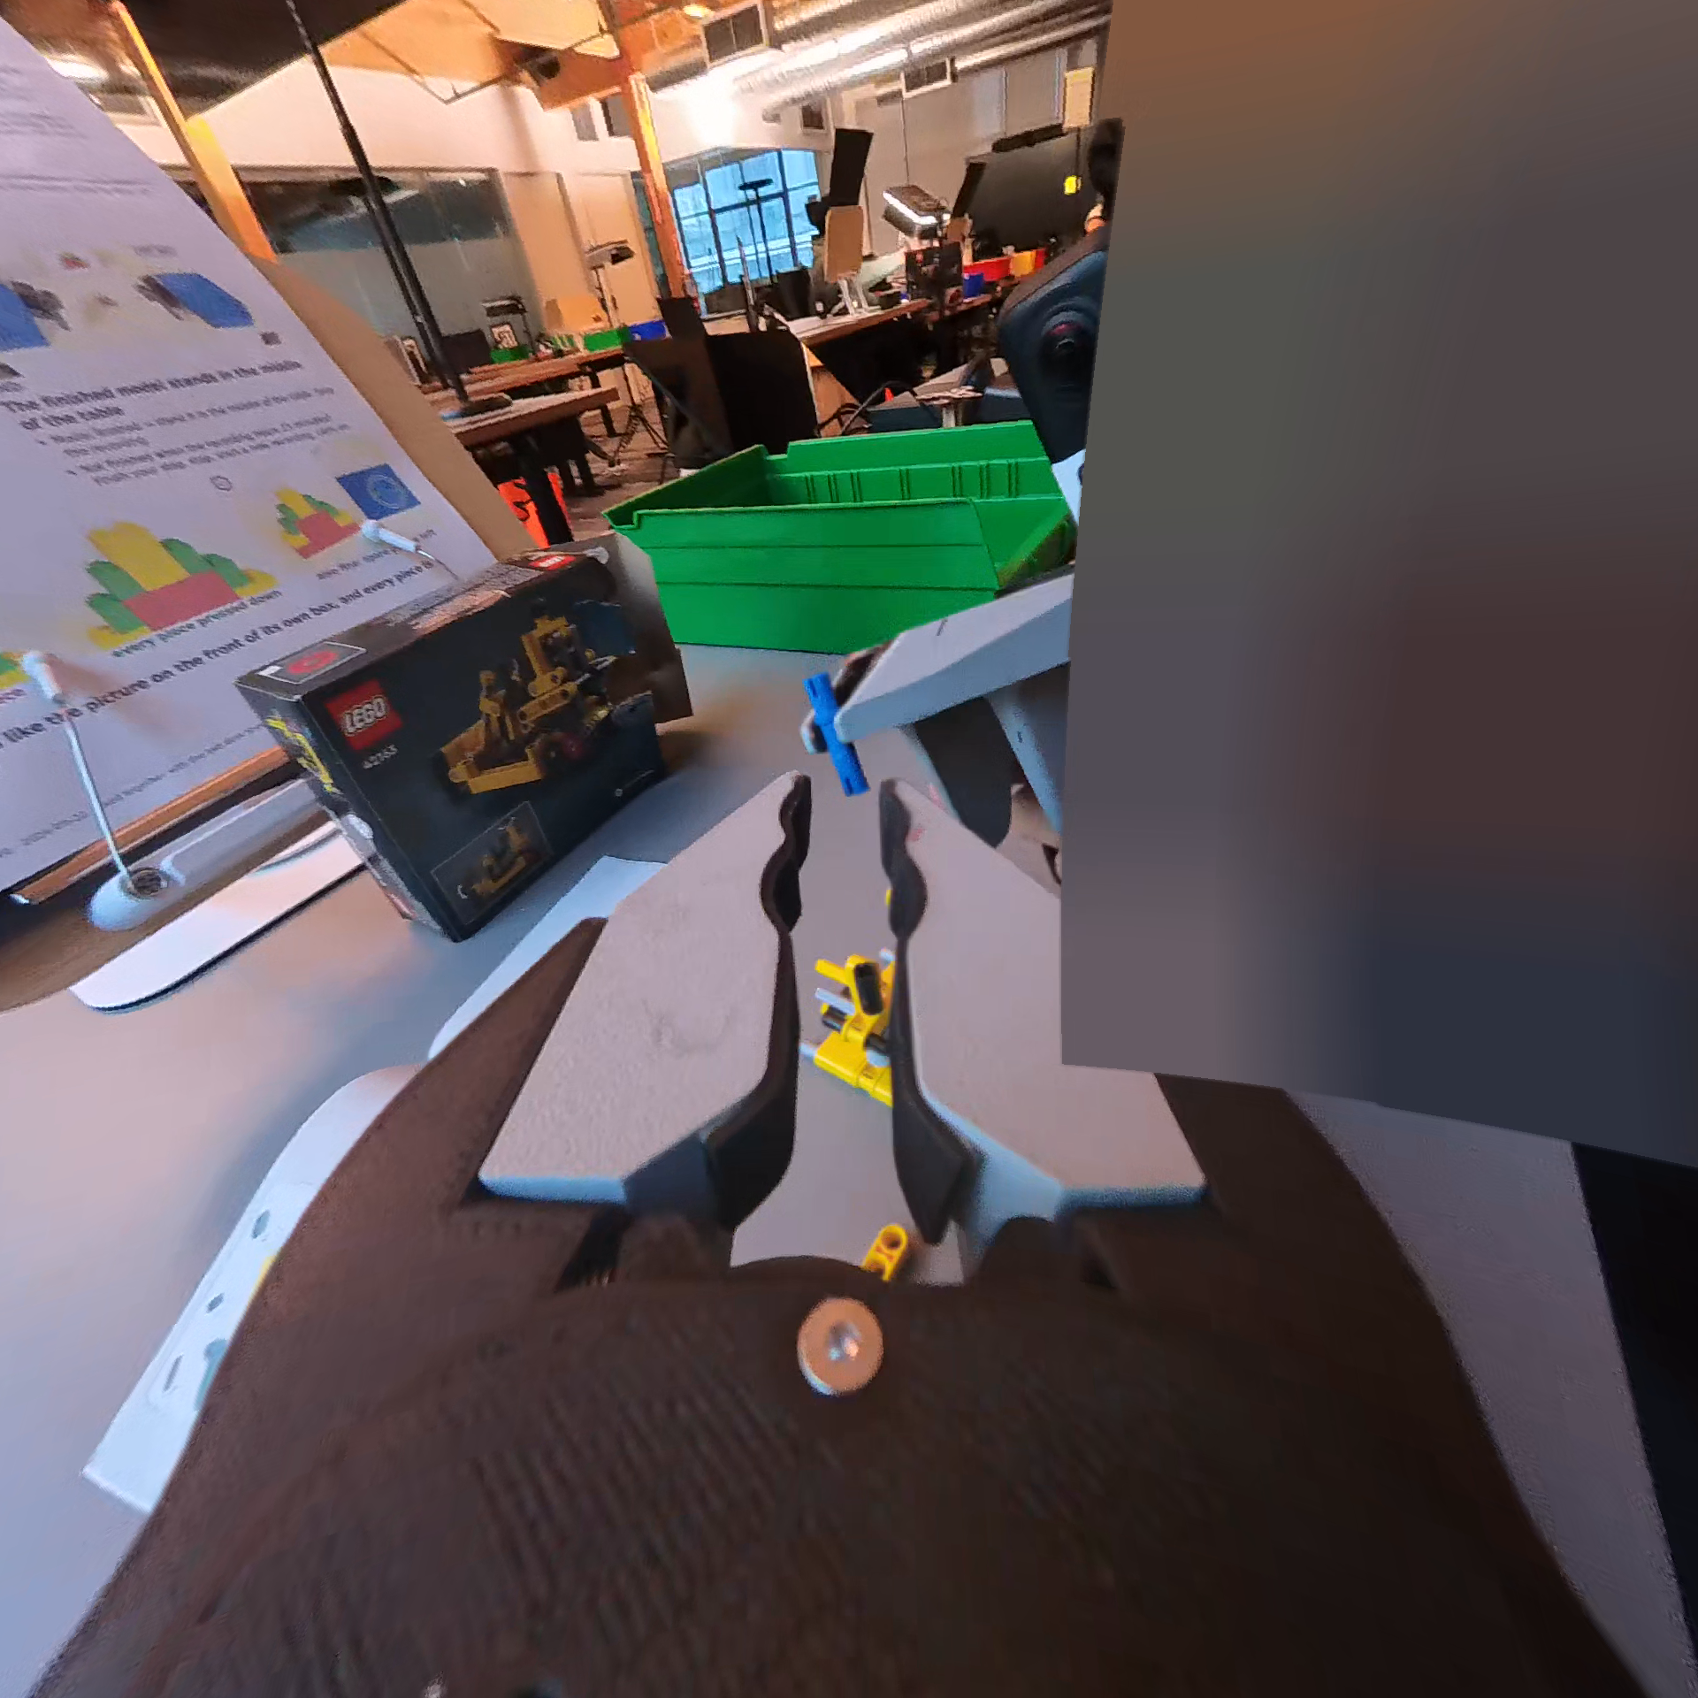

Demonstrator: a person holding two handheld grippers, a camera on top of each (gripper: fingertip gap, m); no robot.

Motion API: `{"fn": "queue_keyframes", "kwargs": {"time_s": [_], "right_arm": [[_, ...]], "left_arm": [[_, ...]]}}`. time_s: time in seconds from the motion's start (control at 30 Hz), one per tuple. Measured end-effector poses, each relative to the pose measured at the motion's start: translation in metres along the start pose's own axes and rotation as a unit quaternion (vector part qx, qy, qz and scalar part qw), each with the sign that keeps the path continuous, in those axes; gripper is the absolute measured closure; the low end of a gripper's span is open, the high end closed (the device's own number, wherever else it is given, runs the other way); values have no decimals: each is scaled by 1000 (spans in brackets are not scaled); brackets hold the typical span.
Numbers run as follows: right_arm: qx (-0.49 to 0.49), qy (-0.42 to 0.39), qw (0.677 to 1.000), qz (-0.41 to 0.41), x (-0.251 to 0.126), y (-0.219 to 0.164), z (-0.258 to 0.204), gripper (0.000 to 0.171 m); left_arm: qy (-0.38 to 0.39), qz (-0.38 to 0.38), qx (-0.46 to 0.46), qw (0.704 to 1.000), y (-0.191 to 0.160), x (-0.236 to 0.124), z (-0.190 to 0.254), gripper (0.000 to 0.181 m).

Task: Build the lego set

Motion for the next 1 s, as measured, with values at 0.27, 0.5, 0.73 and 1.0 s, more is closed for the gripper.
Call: {"fn": "queue_keyframes", "kwargs": {"time_s": [0.27,0.5,0.73,1.0], "right_arm": [[-89,-29,993,-66,-2,0,-5,171],[-184,-40,966,-174,-3,0,-7,169],[-247,-14,930,-271,-7,-2,-8,169],[-271,-1,913,-305,-4,-1,-10,171]], "left_arm": [[-27,-31,9,999,-4,-3,-1,180],[-48,-94,40,994,-14,2,2,180],[-71,-128,70,987,-21,8,11,180],[-94,-129,40,986,-25,9,9,180]]}}
Point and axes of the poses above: each gripper's, where its closed fingertips meet, x out along the fingers, y out of its top, z = x × y across the jaws, the point moved 10 cm from there along -x, back along the fingers, and after that the axes turned 1 degree about -y, right-handed, at the moved point
